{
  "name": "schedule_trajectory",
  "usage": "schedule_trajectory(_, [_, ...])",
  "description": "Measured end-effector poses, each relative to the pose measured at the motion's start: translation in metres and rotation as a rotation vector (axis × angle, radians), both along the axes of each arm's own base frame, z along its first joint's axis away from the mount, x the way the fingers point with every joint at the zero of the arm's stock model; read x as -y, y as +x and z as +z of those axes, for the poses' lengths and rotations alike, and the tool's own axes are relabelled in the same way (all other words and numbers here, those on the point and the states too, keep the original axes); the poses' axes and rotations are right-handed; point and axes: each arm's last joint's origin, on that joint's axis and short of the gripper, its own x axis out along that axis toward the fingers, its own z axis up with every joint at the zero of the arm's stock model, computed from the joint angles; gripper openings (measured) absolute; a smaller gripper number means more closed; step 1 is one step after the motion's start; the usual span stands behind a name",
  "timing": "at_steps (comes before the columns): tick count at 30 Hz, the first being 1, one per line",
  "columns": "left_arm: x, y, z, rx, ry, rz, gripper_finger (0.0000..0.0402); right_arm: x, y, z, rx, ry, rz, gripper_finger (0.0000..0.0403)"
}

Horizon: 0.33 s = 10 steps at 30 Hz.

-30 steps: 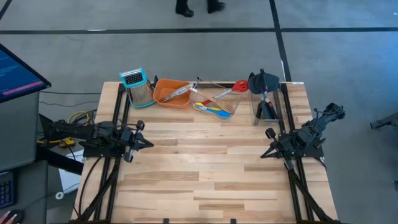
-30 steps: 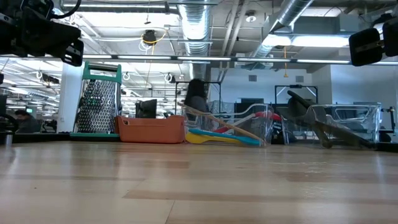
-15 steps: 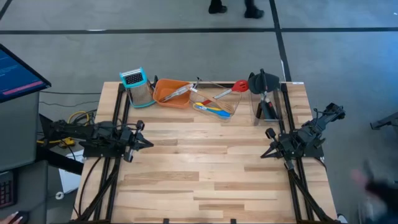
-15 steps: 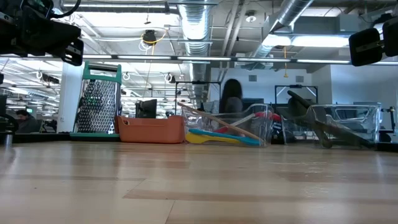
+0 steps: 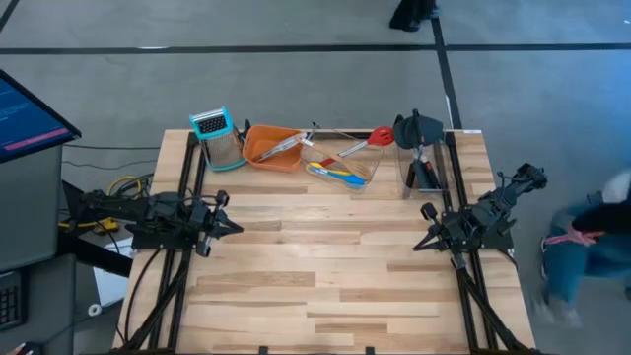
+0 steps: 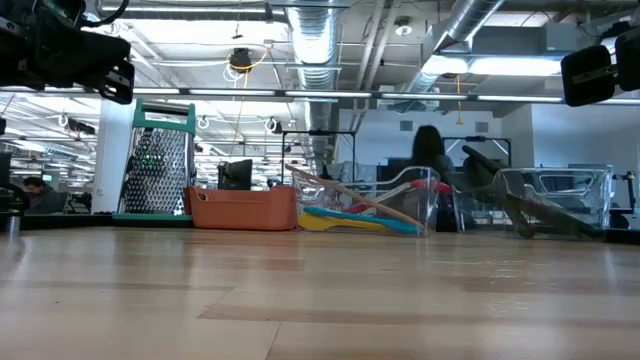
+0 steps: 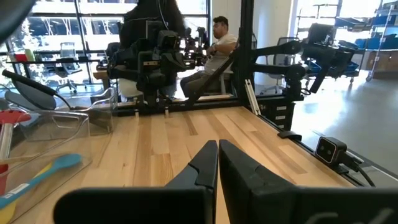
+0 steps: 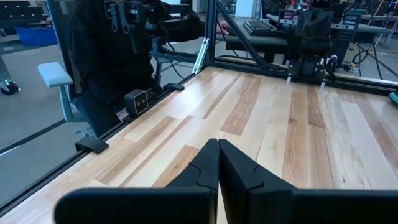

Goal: Pick & Place Kitchen Items
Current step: Return to Home Position

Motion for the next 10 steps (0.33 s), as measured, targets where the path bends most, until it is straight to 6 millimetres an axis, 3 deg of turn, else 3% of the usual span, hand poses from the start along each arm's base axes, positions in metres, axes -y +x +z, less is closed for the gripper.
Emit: schedule_trajectory(10, [0.0,0.0,0.0004,0.004,-0.001,0.0,0.0003,0.0,0.0,0.0,0.0,0.0,0.0,0.0])
